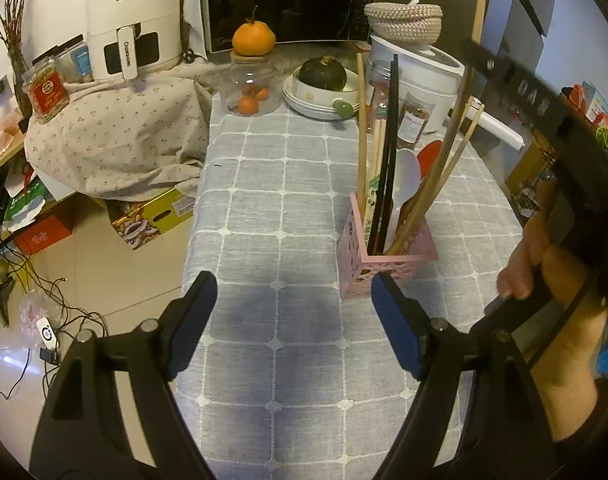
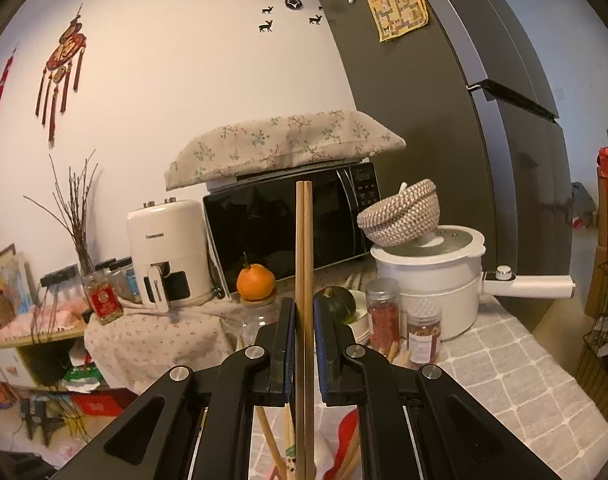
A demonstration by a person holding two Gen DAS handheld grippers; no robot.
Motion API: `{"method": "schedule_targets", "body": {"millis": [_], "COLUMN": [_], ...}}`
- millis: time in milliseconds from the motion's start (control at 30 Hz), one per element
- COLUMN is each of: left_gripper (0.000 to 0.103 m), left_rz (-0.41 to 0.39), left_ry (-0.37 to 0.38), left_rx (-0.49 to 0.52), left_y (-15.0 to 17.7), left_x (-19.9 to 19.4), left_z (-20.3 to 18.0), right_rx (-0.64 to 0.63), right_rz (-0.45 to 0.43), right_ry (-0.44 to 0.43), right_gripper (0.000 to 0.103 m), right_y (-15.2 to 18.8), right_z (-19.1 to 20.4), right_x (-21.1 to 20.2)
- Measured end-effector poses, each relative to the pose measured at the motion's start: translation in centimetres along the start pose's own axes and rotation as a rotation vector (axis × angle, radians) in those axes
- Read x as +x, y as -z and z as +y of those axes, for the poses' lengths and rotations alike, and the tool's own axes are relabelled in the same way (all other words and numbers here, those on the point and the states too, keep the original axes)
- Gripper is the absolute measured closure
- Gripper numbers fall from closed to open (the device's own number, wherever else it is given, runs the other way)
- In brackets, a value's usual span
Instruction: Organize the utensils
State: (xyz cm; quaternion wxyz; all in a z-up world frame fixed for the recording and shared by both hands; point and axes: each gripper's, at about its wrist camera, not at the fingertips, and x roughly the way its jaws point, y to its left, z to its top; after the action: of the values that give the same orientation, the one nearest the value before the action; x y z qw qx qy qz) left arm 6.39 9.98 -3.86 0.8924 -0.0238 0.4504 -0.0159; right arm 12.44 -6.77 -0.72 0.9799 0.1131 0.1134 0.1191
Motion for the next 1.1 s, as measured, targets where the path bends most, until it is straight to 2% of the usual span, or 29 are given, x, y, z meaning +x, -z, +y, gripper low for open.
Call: {"method": "schedule_targets", "body": {"millis": [400,533,667,867,933,1067,1100], "left_gripper": [0.023,0.023,0.023,0.023,0.023,0.023,0.022], "left_rz": [-0.006,-0.015,-0.007,-0.011,-0.017,-0.023,-0.024], "left_ry": [-0.005,-0.004,-0.011,-0.001,0.001,0.016,0.023], "left_rx": [-0.014,-0.014,-0.014,-0.009,-0.004,0.001,0.004], "left_y": [-0.1,0.0,0.2,0.4,0.5,0.6,0.6], "left_x": [-0.1,-0.2,0.0,-0.2,-0.3,-0.6,-0.7], "left_z": [0.4,0.4,0.4,0.0,-0.2,-0.9,-1.1], "right_rx": [0.089,0.113,0.102,0.053,0.043,0.015,0.014], "right_rz": [0.145,0.174,0.162,0.148,0.142,0.149,0.150], "right_ry": [0.027,0.030,0.025,0.009,0.011,0.030,0.037], "right_gripper": [0.093,0.093,0.089,0.074,0.062,0.052,0.046], "right_y": [3.7,3.8,2.9,0.6,-0.2,-1.6,-1.9], "right_z": [-2.0,-2.4,-2.5,-2.8,-3.3,-4.5,-4.8], "right_x": [1.7,1.4,0.4,-1.8,-2.6,-4.2,-4.5]}}
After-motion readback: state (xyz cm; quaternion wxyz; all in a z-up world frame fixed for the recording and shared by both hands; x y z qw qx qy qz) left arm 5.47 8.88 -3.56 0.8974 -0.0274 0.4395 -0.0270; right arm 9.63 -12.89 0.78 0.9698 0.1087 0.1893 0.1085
